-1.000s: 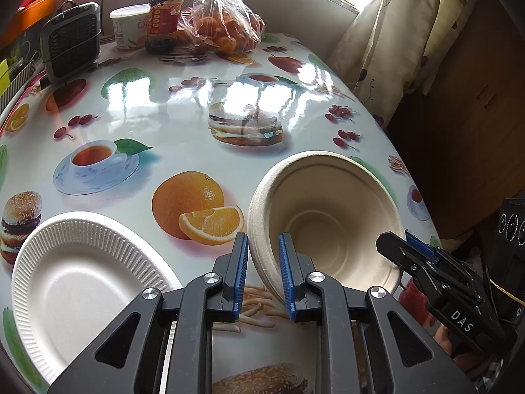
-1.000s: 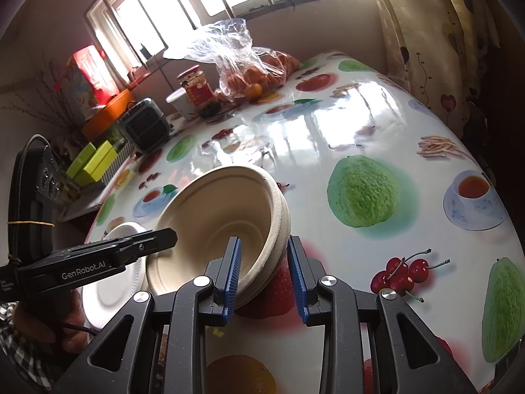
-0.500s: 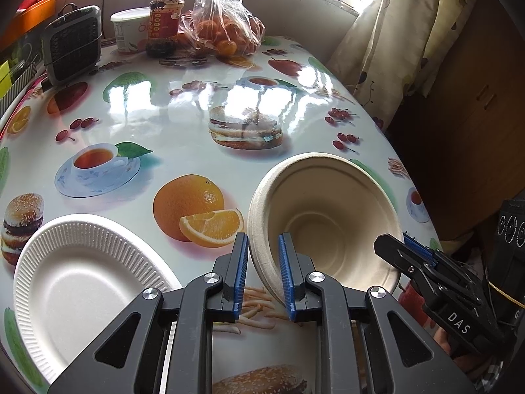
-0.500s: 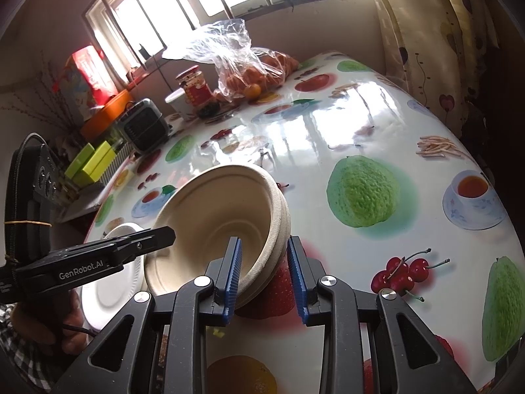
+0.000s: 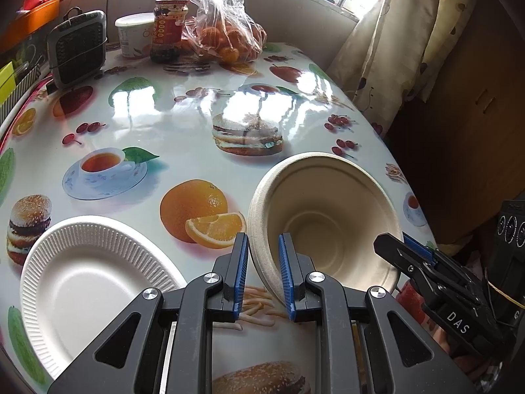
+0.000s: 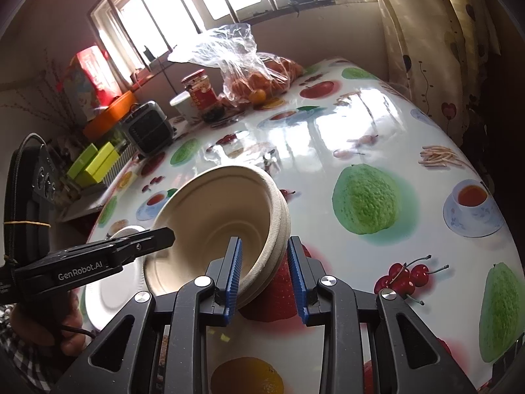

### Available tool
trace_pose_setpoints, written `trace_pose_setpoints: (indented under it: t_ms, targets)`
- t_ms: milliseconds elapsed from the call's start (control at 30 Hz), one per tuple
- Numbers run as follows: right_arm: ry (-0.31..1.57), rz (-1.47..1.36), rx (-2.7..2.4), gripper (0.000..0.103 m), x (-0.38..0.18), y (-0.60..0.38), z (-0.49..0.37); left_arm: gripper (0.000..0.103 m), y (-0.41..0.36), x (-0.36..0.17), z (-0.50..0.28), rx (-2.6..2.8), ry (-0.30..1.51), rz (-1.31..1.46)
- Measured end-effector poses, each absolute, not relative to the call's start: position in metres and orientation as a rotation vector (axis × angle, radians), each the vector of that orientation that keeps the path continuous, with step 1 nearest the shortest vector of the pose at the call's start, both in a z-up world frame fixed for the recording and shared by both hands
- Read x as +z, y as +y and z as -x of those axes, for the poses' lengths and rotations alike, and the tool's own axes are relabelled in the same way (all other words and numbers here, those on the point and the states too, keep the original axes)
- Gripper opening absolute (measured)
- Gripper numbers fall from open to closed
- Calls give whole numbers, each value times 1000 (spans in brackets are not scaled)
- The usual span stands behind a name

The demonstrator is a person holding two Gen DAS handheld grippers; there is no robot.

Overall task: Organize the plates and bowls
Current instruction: 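Close the left tool on the bowl rim while the right closes on it too, then lift and carry the nested bowls with both tools over the white plate stack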

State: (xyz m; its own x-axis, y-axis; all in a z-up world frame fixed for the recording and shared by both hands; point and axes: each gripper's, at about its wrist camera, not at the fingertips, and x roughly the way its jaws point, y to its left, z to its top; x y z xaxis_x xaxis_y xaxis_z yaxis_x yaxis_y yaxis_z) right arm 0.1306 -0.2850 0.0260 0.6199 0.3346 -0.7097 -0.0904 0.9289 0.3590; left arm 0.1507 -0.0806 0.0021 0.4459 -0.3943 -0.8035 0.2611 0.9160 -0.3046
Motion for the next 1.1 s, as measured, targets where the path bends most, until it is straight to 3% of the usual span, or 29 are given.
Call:
trace_pose_setpoints:
  t_ms: [1100]
  targets:
    - [826,-214,392,28,52,-219,-122,20,-17,36,-114,-271,935,181]
